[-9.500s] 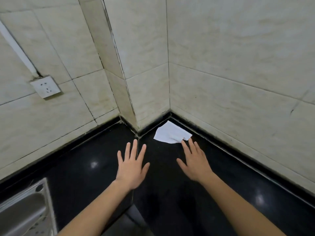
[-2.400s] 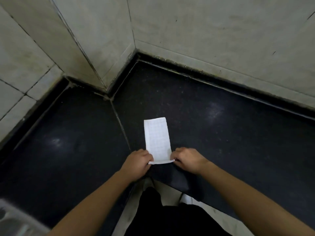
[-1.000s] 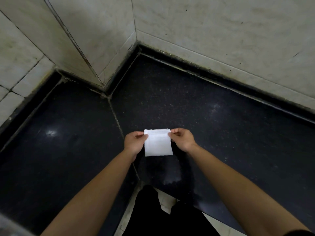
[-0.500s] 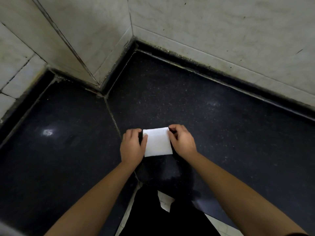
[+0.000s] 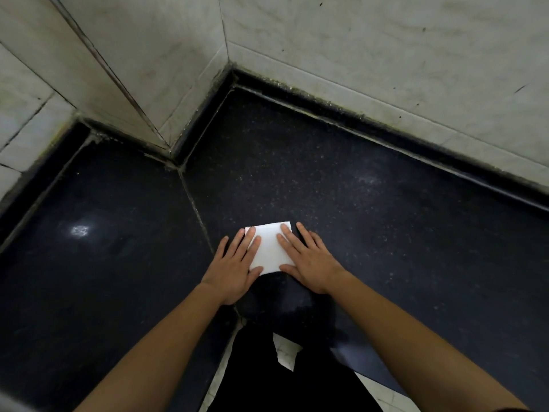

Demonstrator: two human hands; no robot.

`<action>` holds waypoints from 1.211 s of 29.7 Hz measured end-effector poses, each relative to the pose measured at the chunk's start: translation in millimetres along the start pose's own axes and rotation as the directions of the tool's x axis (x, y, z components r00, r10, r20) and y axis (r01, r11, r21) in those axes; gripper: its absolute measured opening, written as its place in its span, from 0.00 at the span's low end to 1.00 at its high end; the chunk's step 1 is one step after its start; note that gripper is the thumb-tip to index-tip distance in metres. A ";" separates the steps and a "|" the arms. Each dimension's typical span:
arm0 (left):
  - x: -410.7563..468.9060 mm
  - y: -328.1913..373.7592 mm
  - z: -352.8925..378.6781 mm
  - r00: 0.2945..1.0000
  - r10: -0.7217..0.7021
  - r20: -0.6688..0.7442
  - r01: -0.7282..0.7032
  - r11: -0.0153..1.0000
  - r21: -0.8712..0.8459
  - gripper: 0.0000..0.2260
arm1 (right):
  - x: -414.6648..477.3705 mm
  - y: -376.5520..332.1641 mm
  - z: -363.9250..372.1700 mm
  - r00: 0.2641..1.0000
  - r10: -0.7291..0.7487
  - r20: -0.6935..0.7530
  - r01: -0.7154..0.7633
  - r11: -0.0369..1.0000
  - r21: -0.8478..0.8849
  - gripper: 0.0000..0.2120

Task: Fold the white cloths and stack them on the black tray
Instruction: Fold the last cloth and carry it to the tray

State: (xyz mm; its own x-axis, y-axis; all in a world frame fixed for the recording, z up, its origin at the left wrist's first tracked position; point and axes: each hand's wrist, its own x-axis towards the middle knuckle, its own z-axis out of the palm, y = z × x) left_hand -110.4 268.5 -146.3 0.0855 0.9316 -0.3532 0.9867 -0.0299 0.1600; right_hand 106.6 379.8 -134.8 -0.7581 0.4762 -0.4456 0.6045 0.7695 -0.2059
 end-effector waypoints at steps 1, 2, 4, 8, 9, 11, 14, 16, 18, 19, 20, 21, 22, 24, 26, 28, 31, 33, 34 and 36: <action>0.0 0.9 -1.2 1.000 0.001 0.009 -0.001 1.000 -0.006 0.31 | -1.4 -1.0 -2.0 1.000 0.007 -0.008 -0.007 1.000 0.028 0.34; -0.1 1.4 -3.2 1.000 0.003 0.018 -0.003 1.000 -0.008 0.31 | -3.2 -2.6 -4.3 0.999 0.020 -0.025 -0.018 0.997 0.070 0.34; 0.0 0.5 -9.9 1.000 0.005 0.018 -0.005 1.000 -0.014 0.32 | -7.8 -7.4 -6.6 0.993 0.079 -0.083 -0.061 0.978 0.201 0.35; 12.6 -0.5 -32.5 0.990 0.012 -0.139 -0.020 0.999 -0.051 0.29 | -19.1 -16.6 -1.8 0.899 0.360 -0.249 -0.218 0.862 0.458 0.31; 19.7 0.6 -38.2 0.981 0.016 -0.194 -0.026 0.998 -0.049 0.27 | -21.2 -17.0 -2.4 0.870 0.431 -0.241 -0.268 0.822 0.503 0.28; 35.9 6.7 -49.3 0.974 0.043 -0.223 -0.052 0.998 -0.036 0.24 | -25.8 -17.4 -7.0 0.832 0.543 -0.113 -0.385 0.711 0.588 0.22; 61.5 16.5 -60.1 0.983 0.146 -0.113 -0.143 0.989 0.035 0.26 | -29.2 -18.7 -9.3 0.808 0.587 0.045 -0.482 0.615 0.624 0.21; 76.2 21.5 -67.3 0.973 0.231 -0.023 -0.225 0.962 0.156 0.32 | -29.5 -21.4 -9.0 0.796 0.602 0.066 -0.501 0.594 0.629 0.20; 86.0 27.5 -73.4 0.944 0.321 0.075 -0.329 0.898 0.293 0.35 | -28.7 -23.7 -8.6 0.785 0.615 0.069 -0.515 0.586 0.625 0.18; 89.4 31.0 -75.4 0.926 0.360 0.110 -0.375 0.857 0.352 0.34 | -28.4 -24.7 -8.3 0.781 0.620 0.078 -0.523 0.581 0.623 0.18; 91.8 34.0 -76.7 0.912 0.388 0.135 -0.408 0.821 0.398 0.33 | -27.8 -25.4 -8.3 0.776 0.625 0.091 -0.535 0.573 0.621 0.17; 93.4 36.8 -78.3 0.901 0.405 0.154 -0.430 0.793 0.430 0.31 | -26.7 -26.0 -8.4 0.769 0.630 0.105 -0.547 0.564 0.618 0.17; 95.0 38.1 -79.6 0.893 0.418 0.168 -0.446 0.773 0.451 0.29 | -25.1 -26.6 -8.6 0.764 0.634 0.118 -0.557 0.557 0.617 0.16; 97.4 38.3 -82.6 0.882 0.435 0.179 -0.465 0.748 0.473 0.25 | -22.3 -27.2 -9.9 0.760 0.635 0.137 -0.563 0.539 0.627 0.12; 98.3 36.4 -87.0 0.880 0.446 0.163 -0.467 0.751 0.467 0.23 | -21.5 -27.0 -12.4 0.763 0.630 0.149 -0.554 0.516 0.654 0.07; 97.6 32.5 -90.7 0.888 0.437 0.141 -0.454 0.789 0.414 0.21 | -22.7 -25.2 -15.5 0.770 0.620 0.153 -0.527 0.482 0.700 0.06; 92.0 26.0 -102.0 0.920 0.373 0.118 -0.391 0.871 0.296 0.14 | -24.4 -20.9 -22.3 0.802 0.582 0.134 -0.448 0.438 0.780 0.04; 87.6 19.9 -112.5 0.948 0.309 0.079 -0.318 0.930 0.182 0.13 | -24.0 -17.3 -29.1 0.823 0.559 0.103 -0.390 0.424 0.817 0.03; 85.4 16.1 -117.9 0.961 0.269 0.064 -0.275 0.954 0.116 0.13 | -24.0 -15.7 -33.3 0.829 0.552 0.092 -0.368 0.413 0.833 0.04; 79.4 8.1 -128.4 0.979 0.200 0.031 -0.199 0.980 -0.017 0.14 | -24.4 -13.0 -43.6 0.846 0.527 0.085 -0.328 0.389 0.861 0.07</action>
State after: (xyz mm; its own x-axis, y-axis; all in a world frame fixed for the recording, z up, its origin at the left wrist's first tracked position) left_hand -113.4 388.7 -54.6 0.2851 0.8953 -0.3422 0.9473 -0.2088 0.2429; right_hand 106.6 376.7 -83.3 -0.3017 0.7722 -0.5591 0.6946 -0.2237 -0.6838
